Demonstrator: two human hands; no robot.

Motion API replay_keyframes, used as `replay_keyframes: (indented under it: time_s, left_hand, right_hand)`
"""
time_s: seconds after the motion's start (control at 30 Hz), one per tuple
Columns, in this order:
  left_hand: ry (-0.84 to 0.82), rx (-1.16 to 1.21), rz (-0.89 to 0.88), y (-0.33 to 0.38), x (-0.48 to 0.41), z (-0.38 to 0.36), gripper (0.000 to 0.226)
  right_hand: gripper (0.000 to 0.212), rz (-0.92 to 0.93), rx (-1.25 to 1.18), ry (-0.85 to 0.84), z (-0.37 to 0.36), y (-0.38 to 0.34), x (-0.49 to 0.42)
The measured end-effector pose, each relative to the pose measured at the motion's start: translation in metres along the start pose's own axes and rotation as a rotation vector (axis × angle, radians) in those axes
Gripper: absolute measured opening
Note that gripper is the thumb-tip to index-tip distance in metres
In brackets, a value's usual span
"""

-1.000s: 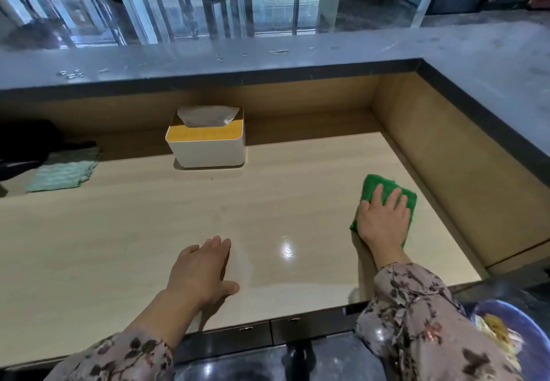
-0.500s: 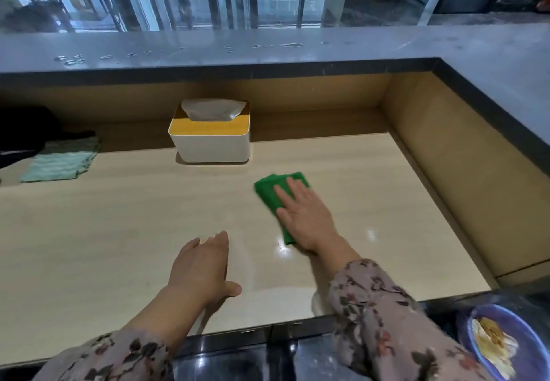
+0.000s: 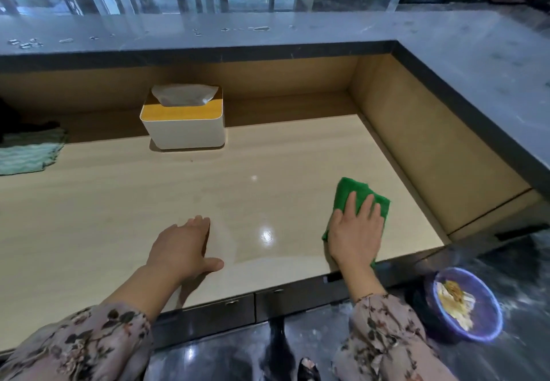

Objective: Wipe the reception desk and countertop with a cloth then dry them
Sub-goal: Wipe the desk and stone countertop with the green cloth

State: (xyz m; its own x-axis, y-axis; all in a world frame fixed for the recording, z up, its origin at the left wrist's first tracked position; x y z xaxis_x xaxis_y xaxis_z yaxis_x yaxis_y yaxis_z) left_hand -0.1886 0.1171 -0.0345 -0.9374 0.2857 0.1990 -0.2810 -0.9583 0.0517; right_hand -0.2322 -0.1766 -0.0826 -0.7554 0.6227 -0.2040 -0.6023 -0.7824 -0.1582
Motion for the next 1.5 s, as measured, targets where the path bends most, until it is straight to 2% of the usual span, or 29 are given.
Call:
replay_keyframes:
  time_s: [0.13,0.23,0.3,0.4,0.53,0.6,0.67,0.77,0.87,0.97,1.07,1.13,1.17,1.23,1.3,1.33,1.4,1.5]
  left_hand:
    - [-0.024,-0.013,-0.02,0.0,-0.001,-0.001,0.068]
    - [-0.045,-0.038,-0.03,-0.004,-0.003,-0.002,0.071]
    - [-0.067,-0.065,-0.037,-0.005,-0.003,-0.002,0.078]
    - [-0.086,-0.112,-0.044,-0.005,-0.003,-0.001,0.084]
    - [-0.072,-0.103,-0.057,-0.005,-0.004,-0.002,0.071]
    - [-0.066,-0.1,-0.053,-0.005,-0.004,-0.003,0.072]
    - [-0.06,-0.09,-0.05,-0.005,-0.004,-0.005,0.078]
    - [-0.058,-0.087,-0.057,-0.006,-0.006,-0.006,0.081]
    - [-0.073,-0.075,-0.059,-0.004,-0.004,-0.004,0.074]
    - [-0.066,-0.04,-0.055,-0.004,-0.002,-0.004,0.065]
    - [-0.058,-0.021,-0.067,-0.005,0.0,-0.002,0.073]
    - [-0.076,-0.038,-0.066,-0.007,0.001,-0.001,0.088]
    - [-0.074,-0.049,-0.068,-0.008,0.001,0.001,0.087]
    - [-0.041,-0.063,-0.096,-0.01,-0.002,0.005,0.067]
    - [0.023,-0.076,-0.113,-0.011,-0.008,0.012,0.05]
    - [0.059,-0.078,-0.109,-0.011,-0.012,0.017,0.048]
    - [0.135,-0.071,-0.113,-0.006,-0.021,0.024,0.048]
    - [0.205,0.006,-0.126,0.007,-0.039,0.032,0.057]
  right_hand:
    - [0.059,0.144,-0.034,-0.093,0.006,-0.082,0.083]
    - [0.061,0.398,-0.091,-0.206,0.005,-0.127,0.122]
    - [0.063,0.552,-0.124,-0.265,0.007,-0.123,0.119]
    - [0.066,0.708,-0.221,-0.279,0.01,-0.078,0.085]
    - [0.073,0.499,-0.14,-0.197,0.014,0.013,0.018]
    - [0.068,0.358,-0.085,-0.143,0.017,0.058,-0.013]
    - [0.074,0.211,-0.037,-0.089,0.019,0.09,-0.035]
    - [0.075,-0.002,0.009,-0.047,0.014,0.089,-0.039]
    - [0.063,-0.13,0.103,-0.026,0.013,0.037,-0.013]
    - [0.061,0.051,0.062,-0.087,0.007,-0.044,0.029]
    - [0.06,0.453,-0.046,-0.209,-0.002,-0.123,0.067]
    - [0.059,0.685,-0.091,-0.279,-0.003,-0.146,0.073]
    - [0.059,0.76,-0.116,-0.302,-0.004,-0.145,0.068]
    - [0.063,0.839,-0.153,-0.333,-0.004,-0.129,0.048]
    - [0.074,0.789,-0.141,-0.307,-0.006,-0.097,0.016]
    - [0.072,0.711,-0.131,-0.286,-0.008,-0.077,-0.005]
    - [0.062,0.547,-0.087,-0.241,-0.011,-0.035,-0.045]
    - [0.061,0.373,0.012,-0.196,-0.015,0.013,-0.097]
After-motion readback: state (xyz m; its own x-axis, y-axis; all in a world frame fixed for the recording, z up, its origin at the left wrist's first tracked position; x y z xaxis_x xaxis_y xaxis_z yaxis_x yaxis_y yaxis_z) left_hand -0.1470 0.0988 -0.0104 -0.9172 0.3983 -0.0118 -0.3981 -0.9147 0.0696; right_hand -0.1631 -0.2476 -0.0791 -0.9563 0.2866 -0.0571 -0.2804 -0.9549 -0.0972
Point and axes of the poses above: each hand's wrist, its own x-axis away from the middle knuckle, its own z-axis out of the back of the hand, y = z × x, the point moved 4 cm from there along -x, towards the middle knuckle, and after that the axes turned 12 degrees about y, right-handed, at the moved point
